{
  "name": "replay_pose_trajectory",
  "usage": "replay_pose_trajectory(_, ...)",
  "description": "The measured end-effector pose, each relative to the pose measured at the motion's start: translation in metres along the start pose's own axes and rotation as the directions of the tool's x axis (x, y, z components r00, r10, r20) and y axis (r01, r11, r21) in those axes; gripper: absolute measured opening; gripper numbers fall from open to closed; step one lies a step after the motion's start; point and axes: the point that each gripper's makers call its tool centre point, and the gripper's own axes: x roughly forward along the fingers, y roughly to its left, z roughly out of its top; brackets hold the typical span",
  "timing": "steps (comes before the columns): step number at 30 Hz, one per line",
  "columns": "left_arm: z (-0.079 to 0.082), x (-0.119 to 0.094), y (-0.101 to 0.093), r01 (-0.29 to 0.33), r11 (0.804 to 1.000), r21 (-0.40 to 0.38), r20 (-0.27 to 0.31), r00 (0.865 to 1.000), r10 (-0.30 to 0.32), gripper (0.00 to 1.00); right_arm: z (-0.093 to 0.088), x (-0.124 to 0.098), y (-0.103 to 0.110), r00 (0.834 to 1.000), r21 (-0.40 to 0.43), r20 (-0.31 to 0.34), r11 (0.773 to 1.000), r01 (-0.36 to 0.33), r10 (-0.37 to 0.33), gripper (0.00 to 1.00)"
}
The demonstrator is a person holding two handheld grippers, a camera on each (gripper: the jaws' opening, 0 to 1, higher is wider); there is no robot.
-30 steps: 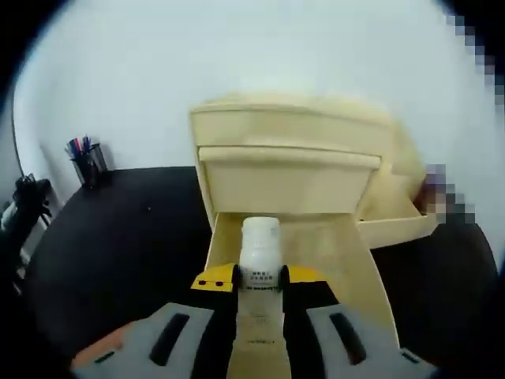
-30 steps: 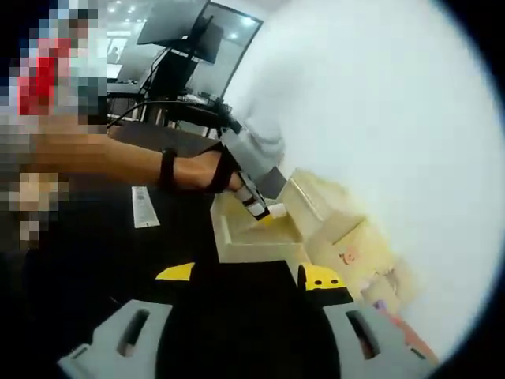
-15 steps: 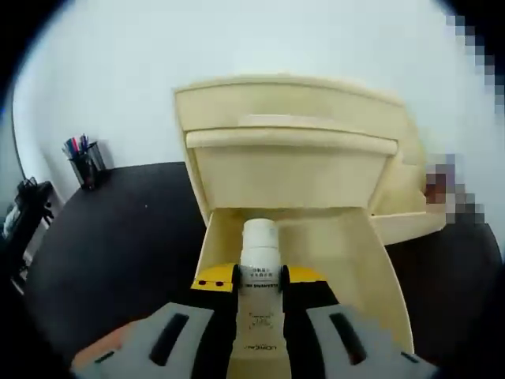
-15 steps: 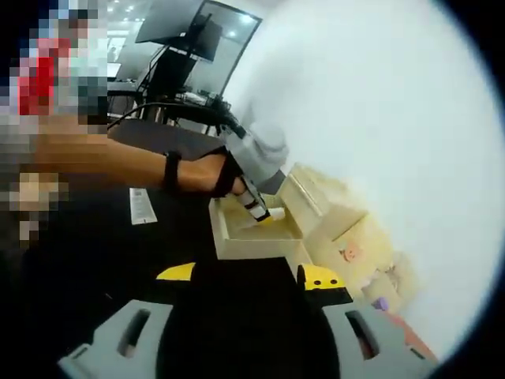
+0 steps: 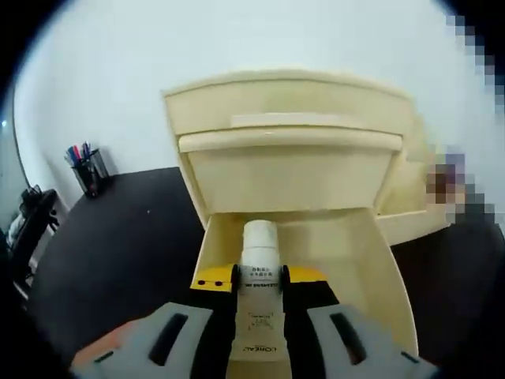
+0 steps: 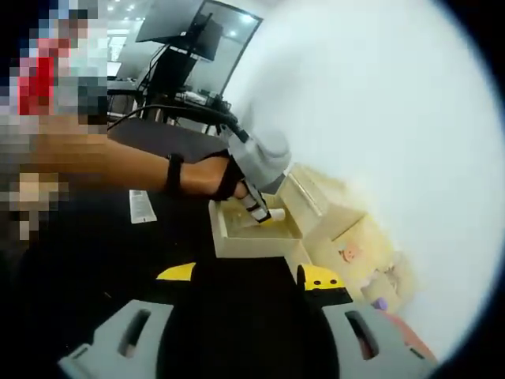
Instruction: Open the drawer, pick up the cosmetic bottles from the table one by one, place them into the drawer, release the gripper, close the drawer, and move the gripper away
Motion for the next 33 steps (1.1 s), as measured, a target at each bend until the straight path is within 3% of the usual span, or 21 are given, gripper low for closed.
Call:
replay_pose_trajectory(7, 0.009, -0.005, 0.0, 0.0, 1.0, -0.003, 0.035, 0.999, 0.0, 0.19, 0.002, -0.001, 0.0, 1.0, -0.005, 0.004, 1.0, 0.001, -0.001, 0.45)
replay_pose_trajectory(13, 0.024, -0.022, -0.002, 0.018, 1.0, 0.004, 0.077, 0.997, -0.019, 0.2, 0.005, -0.005, -0.001, 1.0, -0.001, 0.018, 1.0, 0.001, -0.001, 0.45)
replay_pose_trajectory(23, 0.051, -0.074, 0.001, 0.06, 0.998, 0.017, 0.18, 0.982, -0.063, 0.23, 0.013, -0.007, 0.001, 0.999, -0.012, 0.039, 1.0, -0.015, 0.016, 0.45)
replay_pose_trajectory(28, 0.053, -0.104, 0.009, 0.064, 0.997, 0.037, 0.228, 0.971, -0.071, 0.23, 0.02, -0.006, 0.008, 0.997, -0.014, 0.058, 0.999, -0.044, 0.045, 0.43)
replay_pose_trajectory(30, 0.041, -0.12, 0.008, 0.064, 0.997, 0.042, 0.244, 0.967, -0.072, 0.23, 0.023, -0.005, 0.014, 0.995, -0.017, 0.07, 0.998, -0.068, 0.069, 0.43)
replay_pose_trajectory(33, 0.043, -0.14, 0.018, 0.062, 0.997, 0.043, 0.272, 0.96, -0.071, 0.23, 0.033, -0.004, 0.025, 0.99, -0.016, 0.097, 0.995, -0.101, 0.102, 0.43)
